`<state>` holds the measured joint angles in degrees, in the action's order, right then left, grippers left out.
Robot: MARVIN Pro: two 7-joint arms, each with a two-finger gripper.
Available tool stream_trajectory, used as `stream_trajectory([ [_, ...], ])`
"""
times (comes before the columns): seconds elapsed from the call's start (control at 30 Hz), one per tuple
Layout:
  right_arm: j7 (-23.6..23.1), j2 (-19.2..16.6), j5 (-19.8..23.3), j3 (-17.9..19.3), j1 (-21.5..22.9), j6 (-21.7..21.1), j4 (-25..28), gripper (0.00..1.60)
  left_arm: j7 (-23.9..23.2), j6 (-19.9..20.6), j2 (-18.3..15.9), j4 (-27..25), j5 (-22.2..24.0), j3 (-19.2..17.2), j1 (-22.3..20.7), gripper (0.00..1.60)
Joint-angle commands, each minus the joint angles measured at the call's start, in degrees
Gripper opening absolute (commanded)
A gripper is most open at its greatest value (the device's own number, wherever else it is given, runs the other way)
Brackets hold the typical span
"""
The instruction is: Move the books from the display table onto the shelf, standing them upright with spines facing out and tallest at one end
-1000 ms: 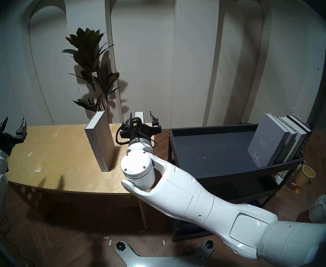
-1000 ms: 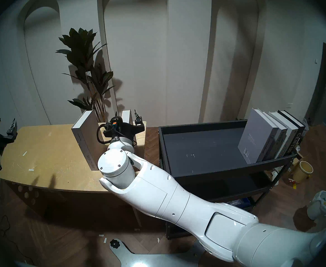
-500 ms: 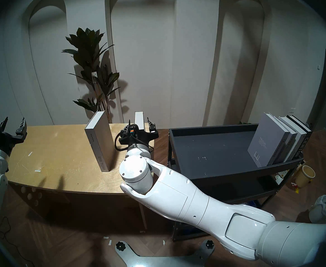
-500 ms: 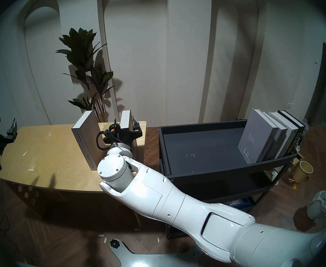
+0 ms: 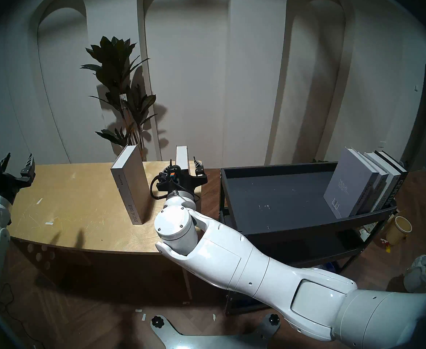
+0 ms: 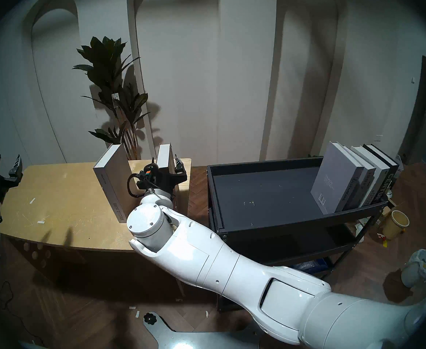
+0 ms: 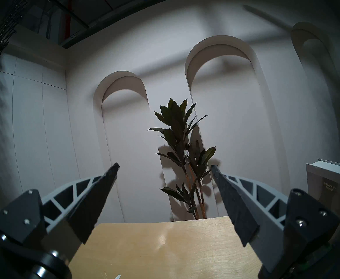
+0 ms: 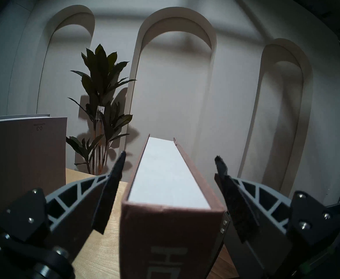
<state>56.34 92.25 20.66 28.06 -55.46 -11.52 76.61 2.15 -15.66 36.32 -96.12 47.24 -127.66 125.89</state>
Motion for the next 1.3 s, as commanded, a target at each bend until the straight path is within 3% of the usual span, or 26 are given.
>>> stream_trajectory([
  [0.0,0.64,-0.59,0.17,0.18,-0.97,-0.02,2.34,0.99,-0.13,0.01,-0.35,-0.46,-0.06,-1.17,-0.17,1.6],
  [0.03,0.73,-0.7,0.2,0.16,-1.1,-0.11,2.53,0.95,-0.13,0.01,-0.35,-0.46,-0.06,-1.17,-0.17,1.6],
  [0.13,0.79,-1.07,0.24,0.13,-1.43,-0.26,3.04,0.63,-0.13,0.01,-0.35,-0.46,-0.06,-1.17,-0.17,1.6],
  [0.17,0.79,-1.15,0.26,0.13,-1.5,-0.26,3.15,0.28,-0.13,0.01,-0.35,-0.46,-0.06,-1.17,-0.17,1.6],
  [0.23,0.84,-1.37,0.29,0.22,-1.63,-0.27,3.63,0.0,-0.14,0.01,-0.35,-0.46,-0.06,-1.17,-0.17,1.6],
  [0.8,2.53,-1.17,0.67,2.41,-0.44,-0.85,12.2,0.0,-0.06,-0.09,-0.36,-0.37,-0.09,-1.0,-0.31,1.6],
  [1.27,3.54,-5.27,0.86,4.75,-0.03,-4.81,23.32,0.0,-0.04,-0.12,-0.37,-0.35,-0.09,-0.96,-0.34,1.6],
])
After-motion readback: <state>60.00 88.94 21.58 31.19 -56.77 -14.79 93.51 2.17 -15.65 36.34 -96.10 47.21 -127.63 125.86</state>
